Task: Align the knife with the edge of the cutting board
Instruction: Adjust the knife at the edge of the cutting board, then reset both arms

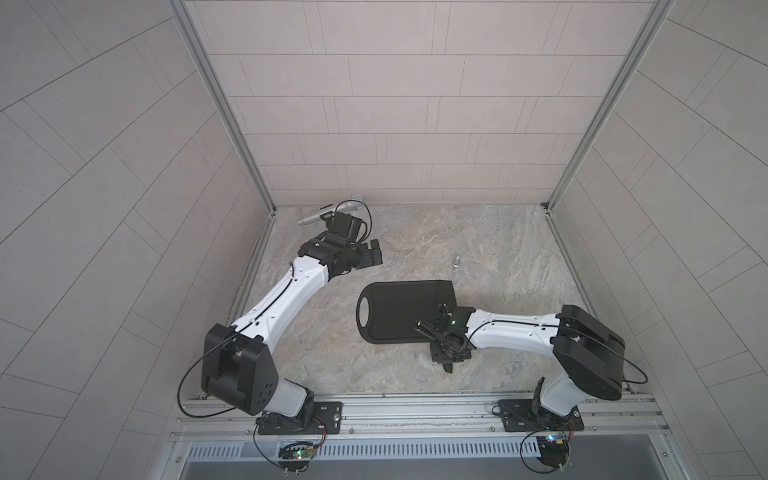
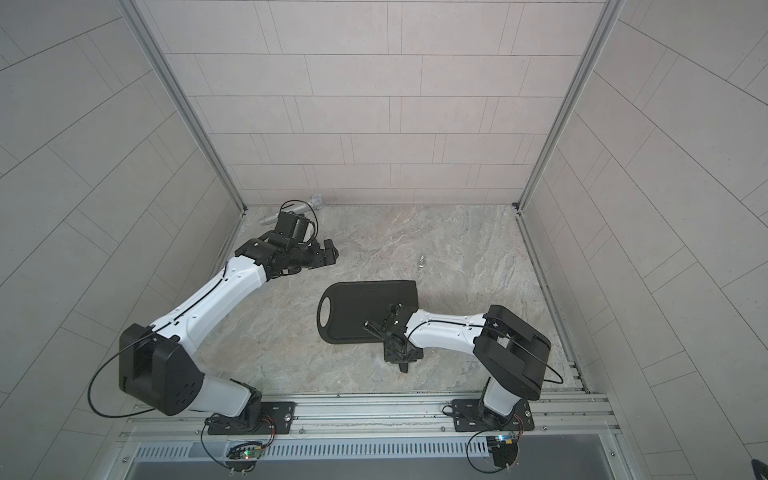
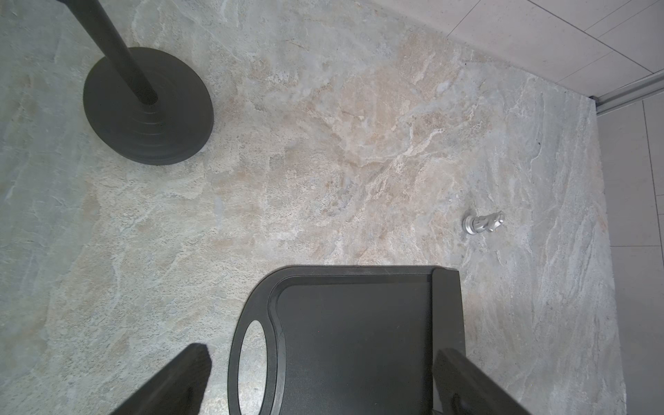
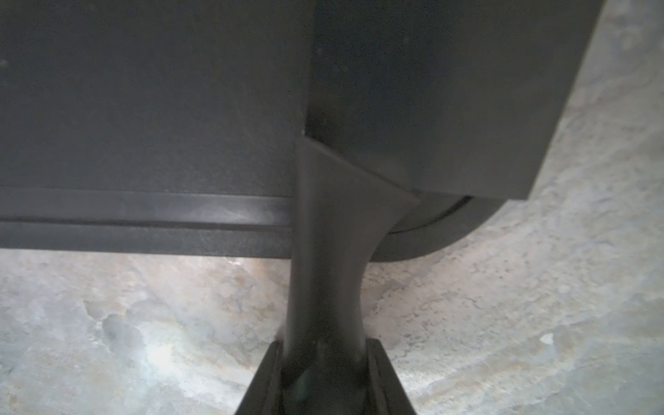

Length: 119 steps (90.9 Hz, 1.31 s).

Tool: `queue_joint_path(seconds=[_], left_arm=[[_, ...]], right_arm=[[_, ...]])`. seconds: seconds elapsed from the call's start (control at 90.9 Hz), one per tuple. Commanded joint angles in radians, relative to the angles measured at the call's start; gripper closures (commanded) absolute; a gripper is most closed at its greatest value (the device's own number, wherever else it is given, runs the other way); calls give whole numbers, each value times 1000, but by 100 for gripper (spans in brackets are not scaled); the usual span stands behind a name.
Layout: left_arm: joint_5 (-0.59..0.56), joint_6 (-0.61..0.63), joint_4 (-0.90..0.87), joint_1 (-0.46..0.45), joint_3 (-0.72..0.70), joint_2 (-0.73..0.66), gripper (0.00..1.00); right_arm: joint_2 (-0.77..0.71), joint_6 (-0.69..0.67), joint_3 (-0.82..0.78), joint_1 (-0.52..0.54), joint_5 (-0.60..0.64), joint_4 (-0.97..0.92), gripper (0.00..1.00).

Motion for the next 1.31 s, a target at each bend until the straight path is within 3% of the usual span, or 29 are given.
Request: queue_joint_path(seconds=[0.0,0.132,0.605,0.814,1.299], left_arm=[[-1,6,-15,1,20,5,0],[-1,6,-14,1,21,6,0],[-5,10,-15,3,21,5,0],[-4,11,-15,3,24,4,0],[-3,11,-8,45,19,1,0]], right_arm=[[-23,-2,-15,6,9,2,73],[-28,-1,-13,6,15,-8,69],[-103,-52,20,1,7,-47,23],[-190,-137,62,-66,-18,-87,1],[-349,-397,206,-417,-150,-121,0]])
